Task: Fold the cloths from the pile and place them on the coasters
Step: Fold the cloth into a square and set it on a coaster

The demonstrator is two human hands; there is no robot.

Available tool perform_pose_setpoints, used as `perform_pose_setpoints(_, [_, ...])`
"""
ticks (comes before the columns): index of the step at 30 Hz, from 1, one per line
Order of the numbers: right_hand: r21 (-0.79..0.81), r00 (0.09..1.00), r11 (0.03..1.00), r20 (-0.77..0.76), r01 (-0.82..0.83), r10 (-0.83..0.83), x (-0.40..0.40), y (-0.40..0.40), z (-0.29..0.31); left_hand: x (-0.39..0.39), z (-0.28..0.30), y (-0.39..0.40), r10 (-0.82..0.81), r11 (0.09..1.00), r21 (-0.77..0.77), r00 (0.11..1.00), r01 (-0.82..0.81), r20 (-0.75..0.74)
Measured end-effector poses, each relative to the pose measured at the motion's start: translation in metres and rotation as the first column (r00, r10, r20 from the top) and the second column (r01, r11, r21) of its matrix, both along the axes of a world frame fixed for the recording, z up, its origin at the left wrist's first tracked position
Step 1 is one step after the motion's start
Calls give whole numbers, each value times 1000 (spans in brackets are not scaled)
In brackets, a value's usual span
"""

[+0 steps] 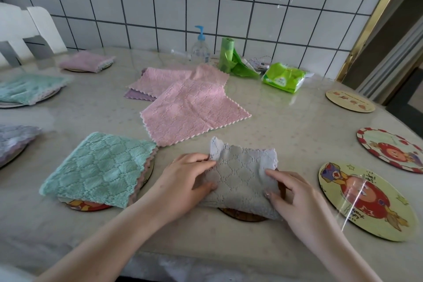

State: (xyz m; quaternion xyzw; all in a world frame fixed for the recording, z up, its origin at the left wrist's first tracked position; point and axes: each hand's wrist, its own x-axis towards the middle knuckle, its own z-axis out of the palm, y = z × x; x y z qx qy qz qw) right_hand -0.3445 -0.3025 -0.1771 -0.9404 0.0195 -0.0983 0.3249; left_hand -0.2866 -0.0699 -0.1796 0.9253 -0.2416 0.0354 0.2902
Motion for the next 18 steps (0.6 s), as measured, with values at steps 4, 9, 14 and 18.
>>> perform_pose_setpoints(4, [135, 999, 991, 48, 0, -6, 2, 2, 1, 0, 2, -8, -7, 999, -40, 1000, 7, 4])
perform_pose_setpoints(9, [224, 997, 974, 57, 39, -53, 2, -9, 8, -4, 10, -18, -44, 993, -109, 999, 42, -23])
perform_pose_setpoints(14, [129, 1000, 991, -5, 21, -20, 0, -13, -5, -5, 1, -15, -8, 999, -44, 1000, 6, -28])
perform_pose_setpoints(18, [-17, 999, 999, 22, 31, -31, 2, -10, -2, -5, 4, -17, 15, 999, 48, 994, -21, 110])
